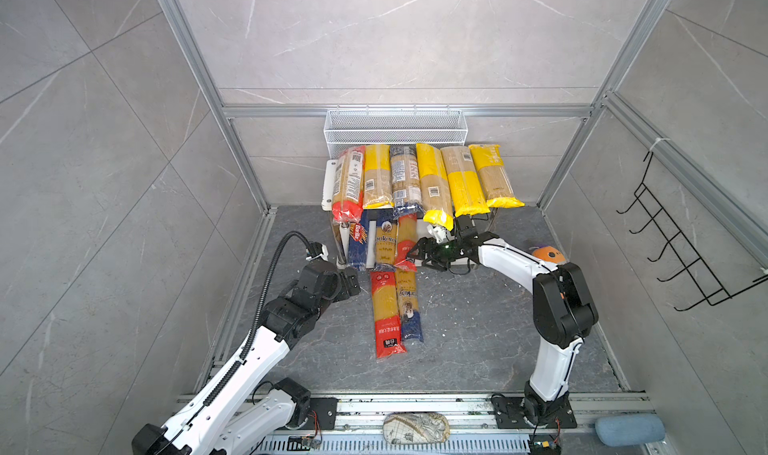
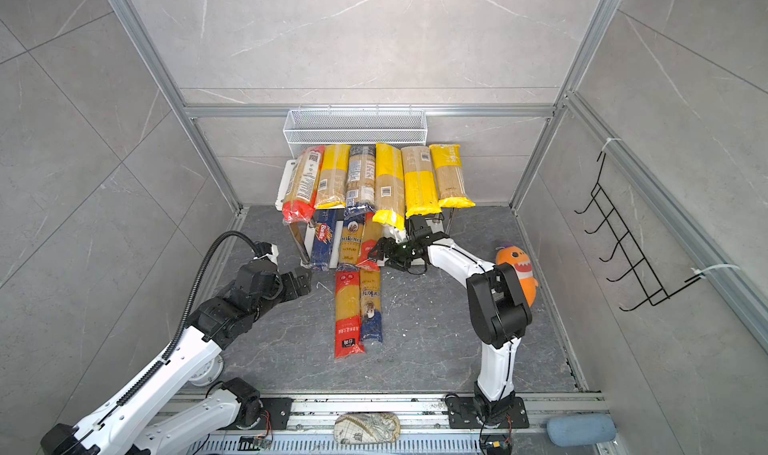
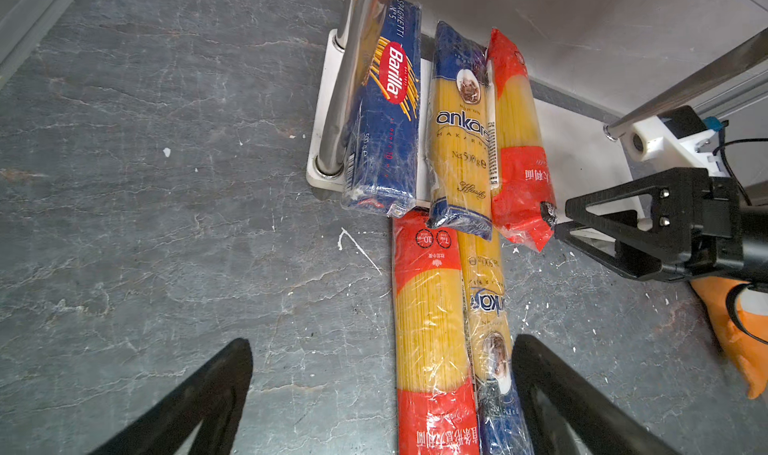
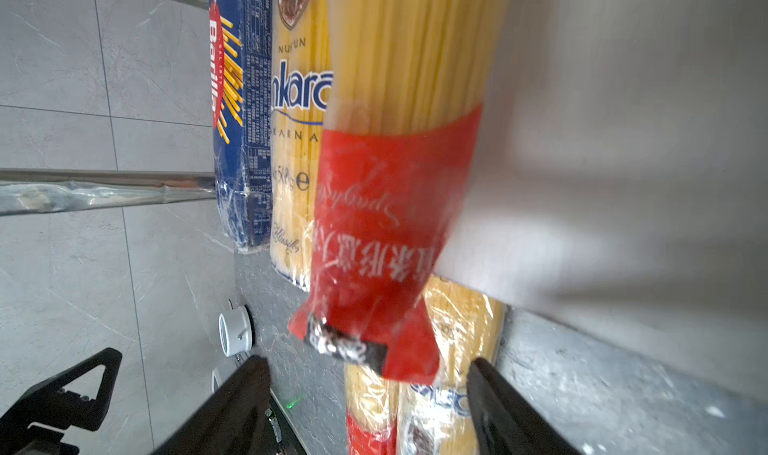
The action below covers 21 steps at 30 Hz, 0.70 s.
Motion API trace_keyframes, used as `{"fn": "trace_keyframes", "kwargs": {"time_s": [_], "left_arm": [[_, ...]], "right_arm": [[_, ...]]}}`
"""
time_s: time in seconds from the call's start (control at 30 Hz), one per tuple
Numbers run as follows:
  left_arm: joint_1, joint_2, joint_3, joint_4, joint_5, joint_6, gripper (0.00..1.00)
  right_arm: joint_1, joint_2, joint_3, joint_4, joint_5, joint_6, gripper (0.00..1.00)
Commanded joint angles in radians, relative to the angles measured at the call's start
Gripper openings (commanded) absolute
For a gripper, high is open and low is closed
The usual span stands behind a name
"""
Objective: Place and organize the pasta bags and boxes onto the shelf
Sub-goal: 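Stand the red-and-yellow bag beside the Ankara bag and open the right gripper, then withdraw the right gripper and grasp the yellow-and-blue bag on the floor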
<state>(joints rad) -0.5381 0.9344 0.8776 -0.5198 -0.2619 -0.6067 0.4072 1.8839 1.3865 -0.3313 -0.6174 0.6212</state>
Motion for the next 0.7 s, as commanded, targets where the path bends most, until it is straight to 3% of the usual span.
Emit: {"fn": "trace_keyframes", "kwargs": {"time_s": [0.0, 0.2, 0.4, 0.67], "left_arm": [[0.006, 0.006, 0.001, 0.062, 0.040, 0.026, 1.00], [0.006, -0.008, -0.026, 0.074, 0.073, 0.003, 1.00], [0.006, -0.042, -0.095, 0.090, 0.131, -0.046, 1.00], [0.003, -0.159, -0.199, 0.030, 0.200, -0.121, 1.00]], "right_arm": [[0.001, -0.071, -0.058, -0.053, 0.034, -0.036, 0.79], [0.030, -0.203, -0.184, -0.097, 0.103, -0.060, 0.79], [0.125, -0.301, -0.287, -0.150, 0.176, -0.065, 0.79], [0.289, -0.380, -0.453, -0.083, 0.278, 0.048, 0.79]]}}
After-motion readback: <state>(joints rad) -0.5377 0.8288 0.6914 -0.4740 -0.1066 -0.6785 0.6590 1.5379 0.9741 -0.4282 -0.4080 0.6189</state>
